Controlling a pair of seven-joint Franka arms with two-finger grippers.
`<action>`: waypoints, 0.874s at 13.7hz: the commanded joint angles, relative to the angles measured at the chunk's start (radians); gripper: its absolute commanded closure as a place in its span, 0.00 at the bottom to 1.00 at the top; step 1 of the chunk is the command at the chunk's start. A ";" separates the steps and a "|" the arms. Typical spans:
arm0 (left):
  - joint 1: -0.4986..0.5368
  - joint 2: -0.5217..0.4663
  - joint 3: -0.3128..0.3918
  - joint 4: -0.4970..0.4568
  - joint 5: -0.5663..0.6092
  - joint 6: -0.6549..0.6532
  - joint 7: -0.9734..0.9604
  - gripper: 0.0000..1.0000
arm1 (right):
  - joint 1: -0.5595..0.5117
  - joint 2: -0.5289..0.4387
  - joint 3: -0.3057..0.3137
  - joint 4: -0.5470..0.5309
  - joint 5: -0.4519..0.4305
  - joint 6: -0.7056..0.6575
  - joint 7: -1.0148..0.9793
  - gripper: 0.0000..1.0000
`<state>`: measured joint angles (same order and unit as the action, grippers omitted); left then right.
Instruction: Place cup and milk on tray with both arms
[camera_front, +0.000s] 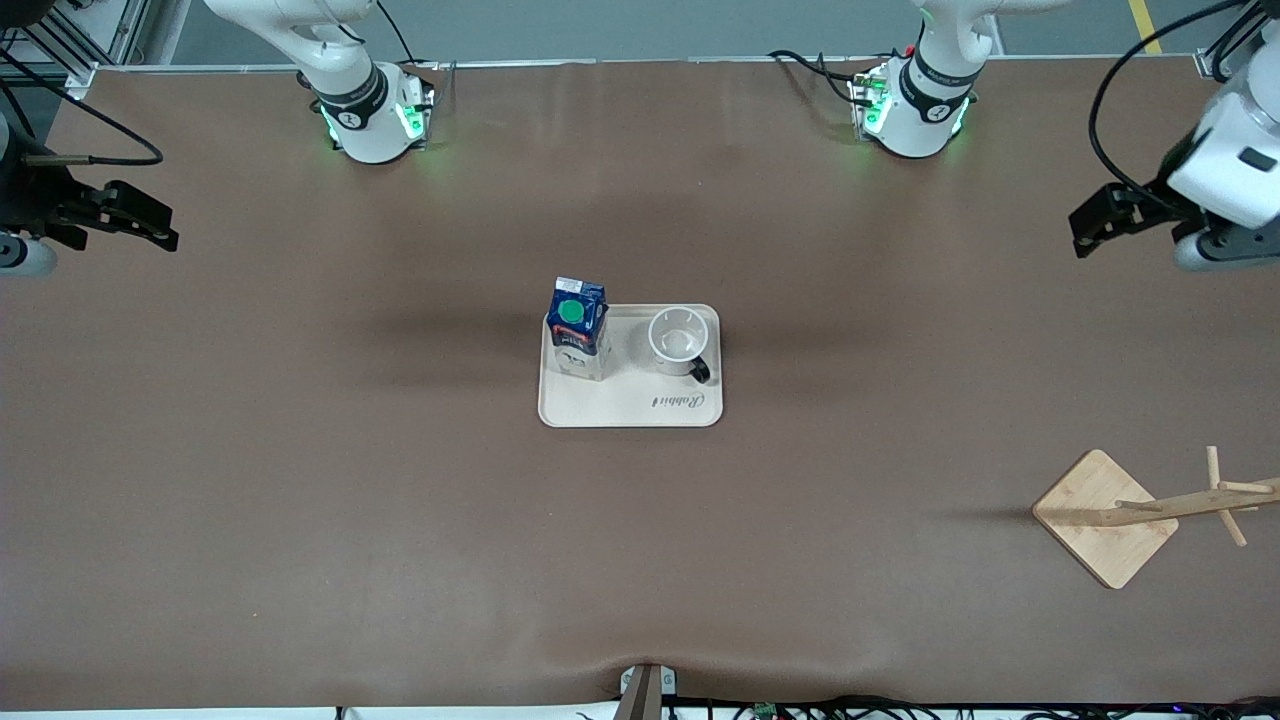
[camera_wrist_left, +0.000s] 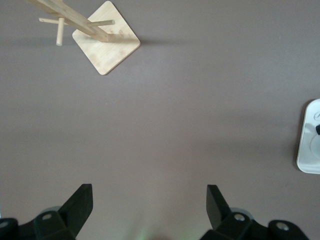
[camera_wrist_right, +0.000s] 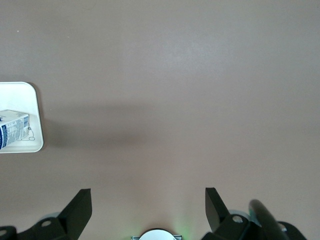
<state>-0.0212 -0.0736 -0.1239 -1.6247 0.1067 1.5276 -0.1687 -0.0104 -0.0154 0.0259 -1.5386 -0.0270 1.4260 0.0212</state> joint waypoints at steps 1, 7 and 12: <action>-0.022 -0.074 0.010 -0.081 -0.013 0.025 0.011 0.00 | -0.025 0.006 0.006 0.022 0.044 0.010 -0.020 0.00; -0.003 -0.061 0.024 -0.034 -0.087 0.014 0.052 0.00 | -0.049 0.006 0.011 0.020 0.072 0.011 -0.020 0.00; 0.012 -0.054 0.029 -0.003 -0.085 -0.006 0.049 0.00 | -0.049 0.006 0.011 0.021 0.071 0.011 -0.020 0.00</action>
<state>-0.0188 -0.1284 -0.0964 -1.6477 0.0392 1.5389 -0.1364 -0.0425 -0.0154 0.0246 -1.5377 0.0330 1.4422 0.0124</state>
